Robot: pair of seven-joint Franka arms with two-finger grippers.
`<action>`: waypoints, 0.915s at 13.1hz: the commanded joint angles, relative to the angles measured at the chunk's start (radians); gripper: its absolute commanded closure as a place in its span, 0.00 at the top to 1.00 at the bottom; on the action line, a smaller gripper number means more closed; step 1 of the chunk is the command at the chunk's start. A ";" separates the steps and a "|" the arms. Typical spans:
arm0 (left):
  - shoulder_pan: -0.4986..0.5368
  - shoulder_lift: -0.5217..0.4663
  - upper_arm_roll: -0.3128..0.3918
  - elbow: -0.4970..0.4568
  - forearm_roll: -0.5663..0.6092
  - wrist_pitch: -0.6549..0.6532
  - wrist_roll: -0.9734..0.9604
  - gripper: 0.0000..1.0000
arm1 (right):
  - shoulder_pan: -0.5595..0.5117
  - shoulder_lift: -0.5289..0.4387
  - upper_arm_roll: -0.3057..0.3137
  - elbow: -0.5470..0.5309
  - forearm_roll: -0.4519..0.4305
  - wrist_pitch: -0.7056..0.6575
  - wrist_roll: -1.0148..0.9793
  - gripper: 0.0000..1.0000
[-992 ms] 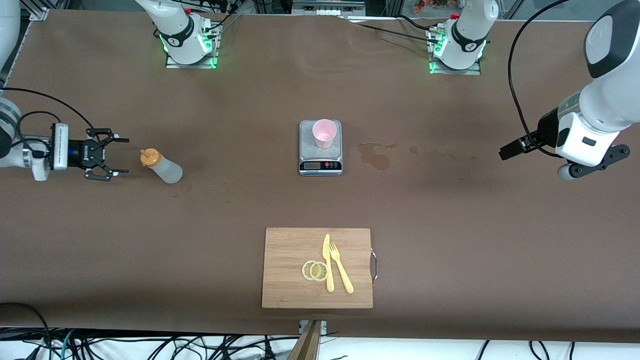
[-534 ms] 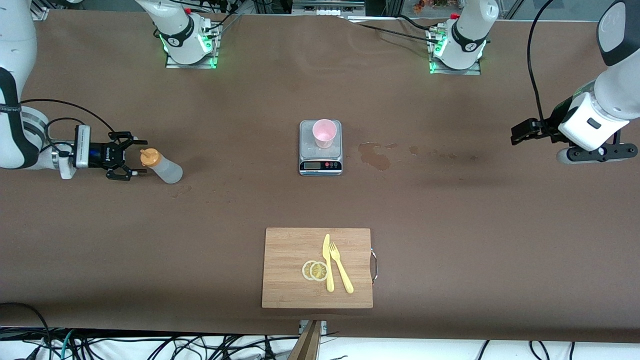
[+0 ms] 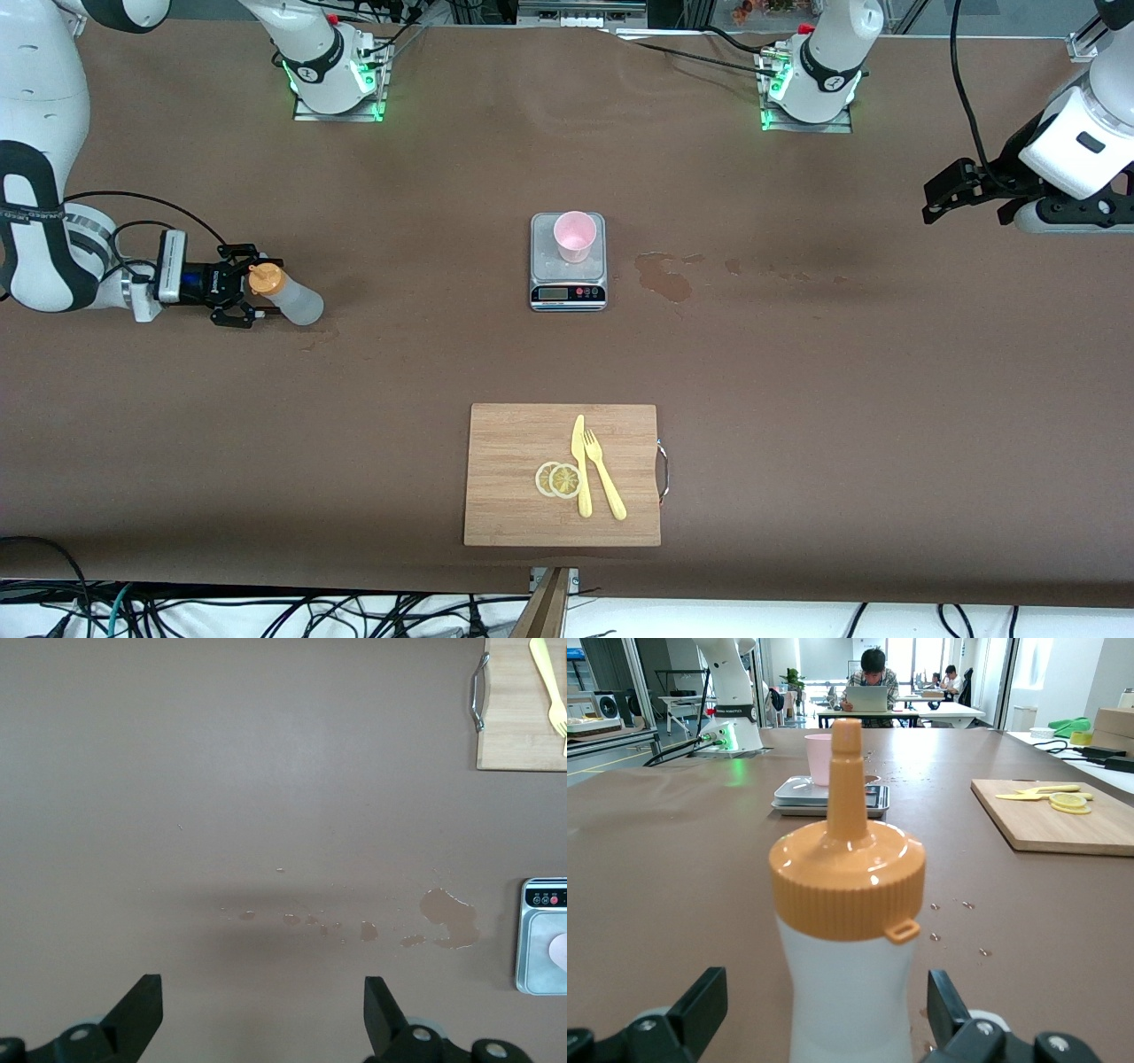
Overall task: Add sauce to pink cup with both arms
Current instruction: 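Grasp the white sauce bottle with the right gripper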
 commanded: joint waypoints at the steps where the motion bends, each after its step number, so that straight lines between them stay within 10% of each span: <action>1: -0.009 -0.001 0.009 -0.005 0.018 -0.002 0.022 1.00 | 0.013 0.014 -0.004 0.006 0.028 -0.011 -0.040 0.86; 5: -0.003 0.003 0.011 0.007 0.018 -0.002 0.017 1.00 | 0.016 0.014 -0.004 0.015 0.028 -0.014 -0.021 0.14; 12: -0.004 0.015 0.007 0.006 0.018 -0.002 0.014 1.00 | 0.149 -0.245 -0.009 0.020 -0.076 0.147 0.273 0.00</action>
